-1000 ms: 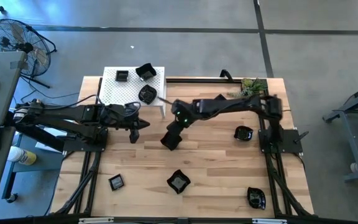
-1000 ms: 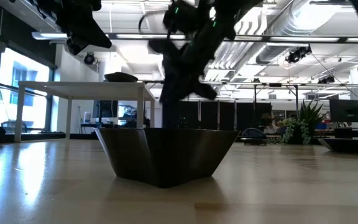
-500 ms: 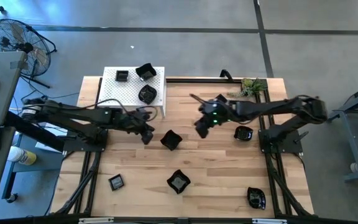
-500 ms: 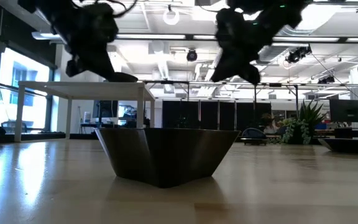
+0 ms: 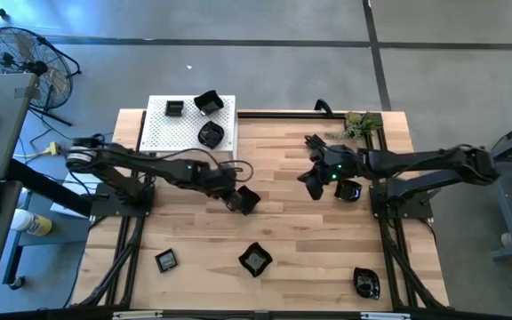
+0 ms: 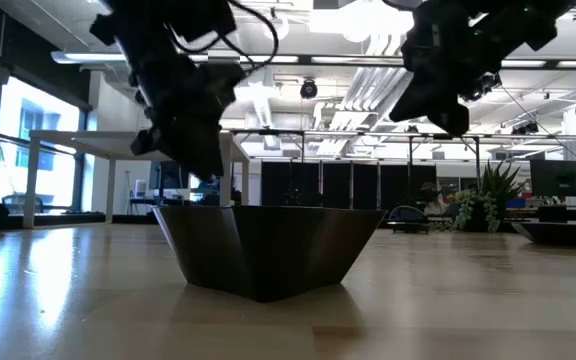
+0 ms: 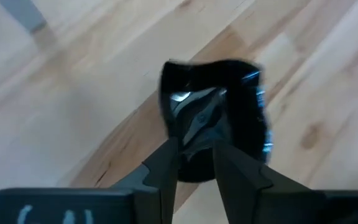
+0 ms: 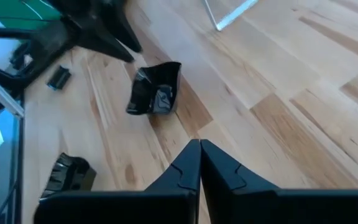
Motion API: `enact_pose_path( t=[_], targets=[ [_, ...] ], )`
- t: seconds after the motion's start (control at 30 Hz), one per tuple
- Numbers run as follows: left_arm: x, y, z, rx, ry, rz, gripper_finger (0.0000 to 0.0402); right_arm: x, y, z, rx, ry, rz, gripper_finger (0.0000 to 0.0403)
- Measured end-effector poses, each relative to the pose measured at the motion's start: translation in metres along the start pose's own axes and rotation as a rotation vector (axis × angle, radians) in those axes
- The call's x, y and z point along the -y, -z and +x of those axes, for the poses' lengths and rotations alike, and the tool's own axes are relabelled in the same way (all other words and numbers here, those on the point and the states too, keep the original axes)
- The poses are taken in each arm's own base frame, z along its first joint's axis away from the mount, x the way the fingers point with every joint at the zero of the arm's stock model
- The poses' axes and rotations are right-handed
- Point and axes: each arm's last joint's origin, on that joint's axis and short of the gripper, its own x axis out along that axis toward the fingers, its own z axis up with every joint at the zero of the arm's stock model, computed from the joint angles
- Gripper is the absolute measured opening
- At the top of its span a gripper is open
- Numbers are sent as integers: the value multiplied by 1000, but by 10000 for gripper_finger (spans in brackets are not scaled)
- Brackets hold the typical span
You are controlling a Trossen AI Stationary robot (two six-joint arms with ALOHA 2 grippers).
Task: Pick & Place Mini shaped plates
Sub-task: Stack the black distorted square plate on top of the other black distorted square plates on the shelf
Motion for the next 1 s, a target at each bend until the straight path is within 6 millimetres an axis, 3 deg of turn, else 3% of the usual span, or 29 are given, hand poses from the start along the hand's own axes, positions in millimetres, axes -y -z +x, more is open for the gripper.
enact_pose_path(
  t=[0.23,0.5,0.73,0.83,1.0],
  targets=[
    [-3,6,25,-56,-72,-27,101,0,-1,-5,34,-4,-30,2],
    [-4,9,37,-69,-95,-46,81,-1,-2,-5,48,-12,-48,4],
    [-4,9,37,-70,-90,-38,8,-1,-2,-5,50,-13,-56,6],
    [-3,8,36,-66,-81,-37,5,-1,-2,-5,51,-11,-59,5],
    [8,-2,12,-63,29,-3,2,-1,-2,-5,51,-10,-74,2]
  ],
)
